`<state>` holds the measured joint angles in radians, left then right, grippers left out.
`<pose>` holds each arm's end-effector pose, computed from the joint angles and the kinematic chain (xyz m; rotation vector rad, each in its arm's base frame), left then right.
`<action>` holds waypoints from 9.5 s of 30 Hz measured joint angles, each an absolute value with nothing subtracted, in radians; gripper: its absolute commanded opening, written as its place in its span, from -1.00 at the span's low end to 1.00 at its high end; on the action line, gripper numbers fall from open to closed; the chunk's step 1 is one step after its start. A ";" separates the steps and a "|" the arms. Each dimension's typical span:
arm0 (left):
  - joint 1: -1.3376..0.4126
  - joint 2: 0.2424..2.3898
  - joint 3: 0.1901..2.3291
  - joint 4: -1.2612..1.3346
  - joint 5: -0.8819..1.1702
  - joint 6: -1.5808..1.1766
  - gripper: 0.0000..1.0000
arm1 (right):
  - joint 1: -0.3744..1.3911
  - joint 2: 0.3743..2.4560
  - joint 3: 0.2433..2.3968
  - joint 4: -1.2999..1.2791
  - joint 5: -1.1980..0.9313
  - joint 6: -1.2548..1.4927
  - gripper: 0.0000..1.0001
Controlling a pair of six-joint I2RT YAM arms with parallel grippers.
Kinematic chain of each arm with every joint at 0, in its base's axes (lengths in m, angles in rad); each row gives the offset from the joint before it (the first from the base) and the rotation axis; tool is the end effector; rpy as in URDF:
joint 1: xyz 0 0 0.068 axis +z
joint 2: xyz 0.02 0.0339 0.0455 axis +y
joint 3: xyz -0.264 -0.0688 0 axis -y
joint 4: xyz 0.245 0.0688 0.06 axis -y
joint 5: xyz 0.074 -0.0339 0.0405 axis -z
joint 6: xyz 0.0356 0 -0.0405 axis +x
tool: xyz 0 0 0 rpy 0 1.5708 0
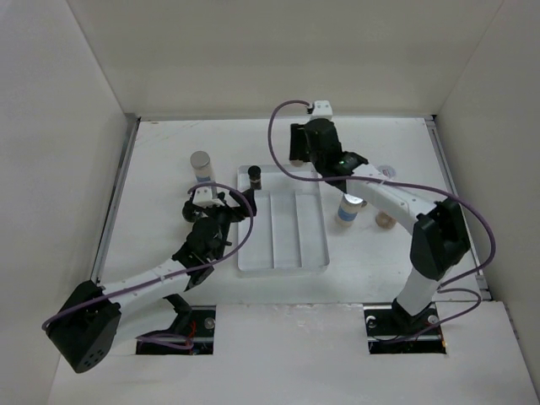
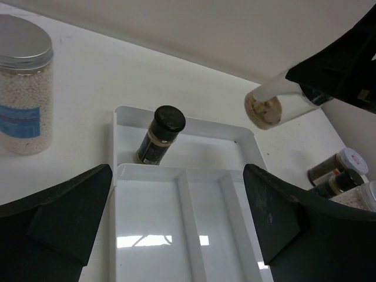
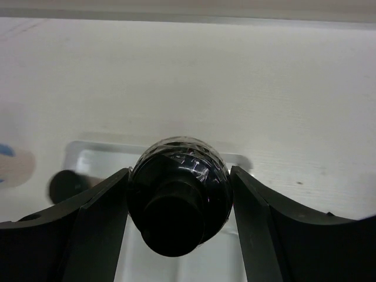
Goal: Organize the condiment bottles
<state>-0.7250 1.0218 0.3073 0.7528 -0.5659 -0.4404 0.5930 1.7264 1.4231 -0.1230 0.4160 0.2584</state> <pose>0.1703 -0.1254 0.2275 -0.2347 1.5413 -0.4910 0.3478 0.2170 0.3143 -0.0631 1.9604 0.1434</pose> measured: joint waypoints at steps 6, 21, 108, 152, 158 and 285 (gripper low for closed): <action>-0.715 0.969 0.292 0.761 -0.614 -0.446 0.92 | 0.705 1.858 1.547 -0.096 0.380 0.262 0.06; -0.712 0.969 0.291 0.767 -0.624 -0.452 0.93 | 0.713 1.989 1.548 -0.107 0.369 0.309 0.20; -0.721 1.004 0.291 0.772 -0.612 -0.472 0.93 | 0.255 1.435 0.940 -0.107 0.415 0.542 -0.22; -0.720 1.023 0.291 0.773 -0.591 -0.487 0.93 | 0.223 1.421 0.879 -0.175 0.383 0.577 0.24; -0.720 1.023 0.291 0.773 -0.591 -0.487 0.93 | 0.205 1.421 0.879 -0.192 0.345 0.595 -0.02; -0.682 0.989 0.291 0.766 -0.580 -0.487 0.93 | 0.871 1.682 1.295 -0.147 0.595 0.348 0.01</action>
